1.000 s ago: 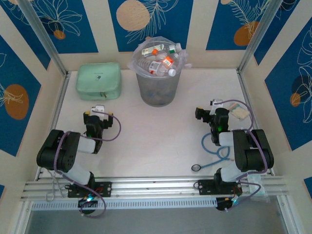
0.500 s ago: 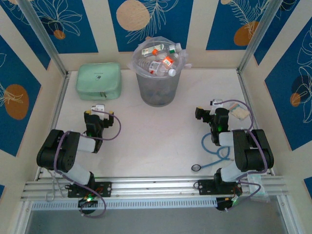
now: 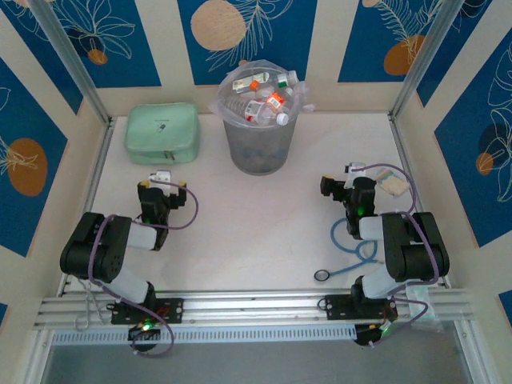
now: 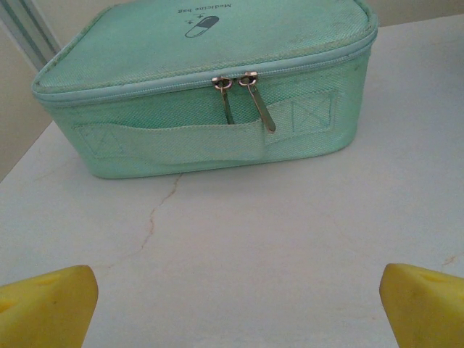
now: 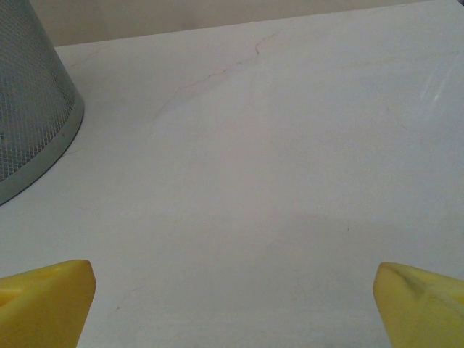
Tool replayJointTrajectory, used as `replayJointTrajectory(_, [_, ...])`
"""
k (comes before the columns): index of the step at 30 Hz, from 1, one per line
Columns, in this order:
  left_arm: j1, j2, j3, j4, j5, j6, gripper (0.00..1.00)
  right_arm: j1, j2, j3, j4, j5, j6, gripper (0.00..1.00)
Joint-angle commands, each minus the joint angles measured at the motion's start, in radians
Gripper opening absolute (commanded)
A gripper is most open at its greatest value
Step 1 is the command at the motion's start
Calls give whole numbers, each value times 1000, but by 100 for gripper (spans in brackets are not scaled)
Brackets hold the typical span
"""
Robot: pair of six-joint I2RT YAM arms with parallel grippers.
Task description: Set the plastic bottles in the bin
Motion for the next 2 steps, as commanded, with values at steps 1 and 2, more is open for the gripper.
replayJointTrajectory(1, [13, 4, 18, -2, 3, -15, 99, 7, 4, 5, 30, 14, -1, 99])
replayJointTrajectory(2, [13, 5, 17, -2, 2, -15, 99, 7, 3, 4, 31, 14, -1, 99])
